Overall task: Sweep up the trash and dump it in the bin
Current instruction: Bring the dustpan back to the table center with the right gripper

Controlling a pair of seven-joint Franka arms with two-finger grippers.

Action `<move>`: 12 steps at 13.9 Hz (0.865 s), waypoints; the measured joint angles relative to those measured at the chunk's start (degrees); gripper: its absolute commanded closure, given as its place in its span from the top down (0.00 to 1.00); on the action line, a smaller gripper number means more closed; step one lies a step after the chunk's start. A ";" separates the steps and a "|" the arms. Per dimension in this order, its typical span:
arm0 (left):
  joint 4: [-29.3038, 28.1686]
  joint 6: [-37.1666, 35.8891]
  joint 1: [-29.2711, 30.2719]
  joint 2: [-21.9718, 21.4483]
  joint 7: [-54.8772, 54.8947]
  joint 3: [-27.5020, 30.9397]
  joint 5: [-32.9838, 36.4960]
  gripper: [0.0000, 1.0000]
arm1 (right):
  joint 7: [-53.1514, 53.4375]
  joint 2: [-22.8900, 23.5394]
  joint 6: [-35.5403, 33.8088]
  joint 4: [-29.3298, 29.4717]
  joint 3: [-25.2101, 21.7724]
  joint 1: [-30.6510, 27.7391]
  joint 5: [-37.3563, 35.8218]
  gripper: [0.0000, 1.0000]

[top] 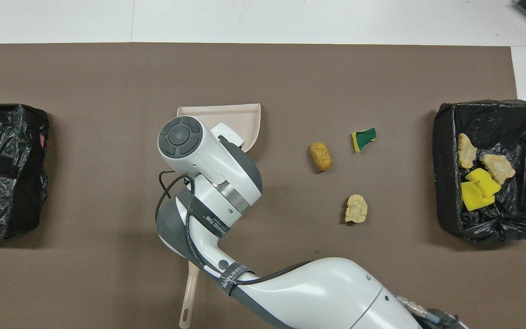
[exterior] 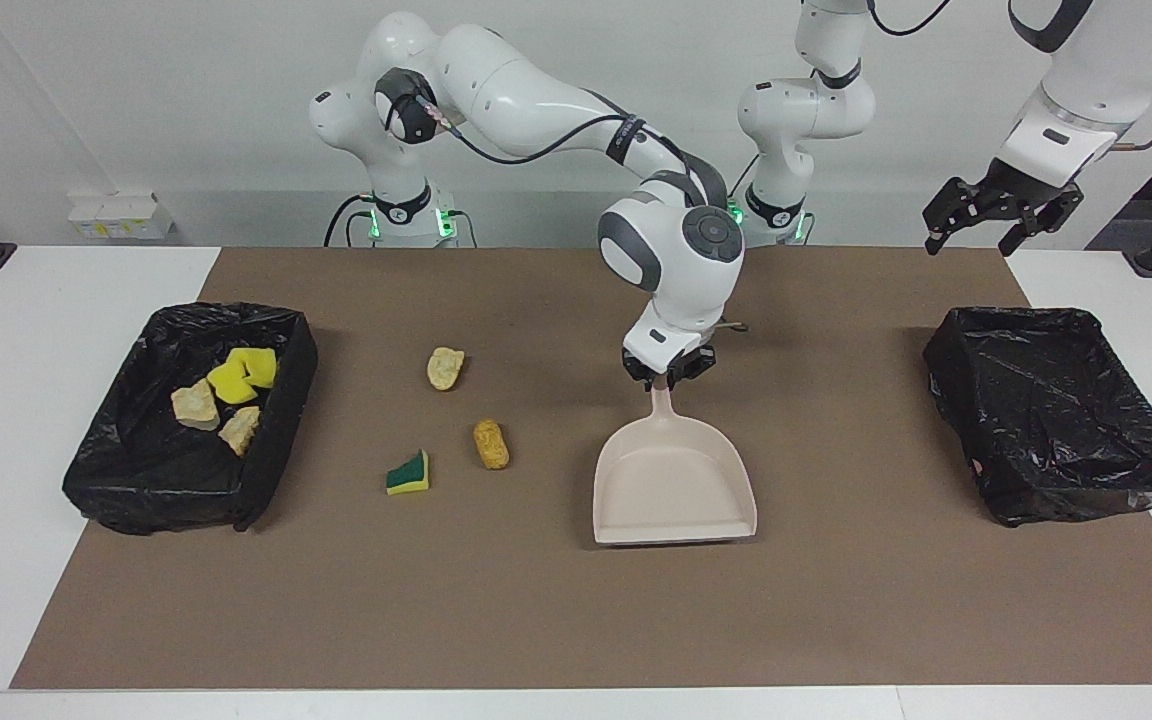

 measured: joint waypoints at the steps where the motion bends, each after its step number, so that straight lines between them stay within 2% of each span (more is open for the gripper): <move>1: 0.00 0.00 0.00 0.00 0.00 -0.02 0.00 1.00 | 0.00 -0.05 0.00 0.25 -0.10 -0.01 0.00 0.55; 4: 0.00 0.00 0.00 0.00 0.00 -0.02 0.00 1.00 | 0.00 -0.40 0.01 0.86 -0.16 -0.03 -0.06 0.66; 6: 0.00 0.00 0.00 0.00 0.00 -0.02 0.00 1.00 | 0.00 -1.28 -0.07 1.21 -0.17 -0.10 -0.06 0.70; 7: 0.00 0.00 0.00 0.00 0.00 -0.02 0.00 1.00 | 0.00 -1.89 -0.22 1.24 -0.14 -0.04 -0.04 0.80; 8: 0.00 -0.02 0.00 0.00 0.00 -0.02 0.00 1.00 | 0.36 -2.75 -0.52 1.24 -0.04 0.13 0.05 1.00; 12: -0.09 -0.02 -0.03 0.01 0.00 -0.15 0.00 1.00 | 8.06 -7.08 -2.50 -0.05 1.40 1.35 1.78 1.00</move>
